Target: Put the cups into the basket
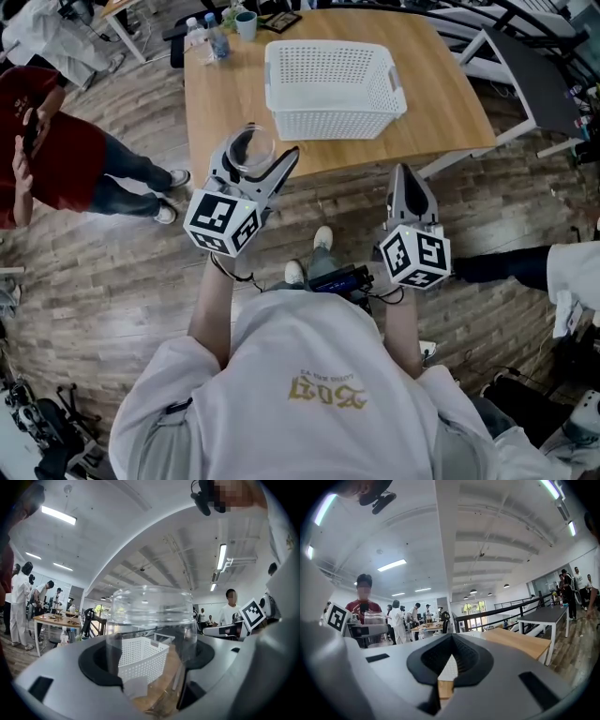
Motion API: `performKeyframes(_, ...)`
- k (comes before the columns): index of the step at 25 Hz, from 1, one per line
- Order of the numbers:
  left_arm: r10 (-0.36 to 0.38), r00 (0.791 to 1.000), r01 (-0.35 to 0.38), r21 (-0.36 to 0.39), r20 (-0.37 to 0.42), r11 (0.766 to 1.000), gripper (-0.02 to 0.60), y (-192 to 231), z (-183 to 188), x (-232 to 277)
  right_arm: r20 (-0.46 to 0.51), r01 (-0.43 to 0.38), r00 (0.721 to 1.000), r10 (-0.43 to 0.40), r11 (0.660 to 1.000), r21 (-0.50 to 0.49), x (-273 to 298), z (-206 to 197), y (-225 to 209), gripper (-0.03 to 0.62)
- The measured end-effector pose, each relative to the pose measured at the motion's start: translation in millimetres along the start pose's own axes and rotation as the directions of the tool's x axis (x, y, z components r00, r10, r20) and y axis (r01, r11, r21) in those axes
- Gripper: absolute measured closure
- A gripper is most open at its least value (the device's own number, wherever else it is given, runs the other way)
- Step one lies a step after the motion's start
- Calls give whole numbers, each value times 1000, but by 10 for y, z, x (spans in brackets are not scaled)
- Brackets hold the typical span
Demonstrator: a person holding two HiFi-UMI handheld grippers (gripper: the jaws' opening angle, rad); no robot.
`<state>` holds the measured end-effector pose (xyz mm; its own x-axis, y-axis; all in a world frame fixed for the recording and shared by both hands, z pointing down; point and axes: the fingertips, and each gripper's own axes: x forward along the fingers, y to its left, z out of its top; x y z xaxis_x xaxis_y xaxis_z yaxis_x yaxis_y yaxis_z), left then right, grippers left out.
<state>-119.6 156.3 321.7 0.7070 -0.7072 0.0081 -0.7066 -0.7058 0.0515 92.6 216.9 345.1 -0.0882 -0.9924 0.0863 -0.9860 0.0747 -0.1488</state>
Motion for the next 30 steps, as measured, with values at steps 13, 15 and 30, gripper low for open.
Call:
performKeyframes(13, 20, 1000, -20, -17, -5, 1000, 232, 358, 6, 418, -2, -42, 999, 42, 999, -17, 632, 115, 5, 585)
performKeyframes(15, 21, 1000, -21, -20, -3, 1000, 232, 409, 15, 540, -4, -47, 999, 46, 999, -17, 753, 135, -44, 585)
performKeyframes(30, 69, 997, -69, -6, -31, 998, 232, 659, 57, 1259, -11, -109, 994, 109, 994, 9, 1562, 267, -428, 585)
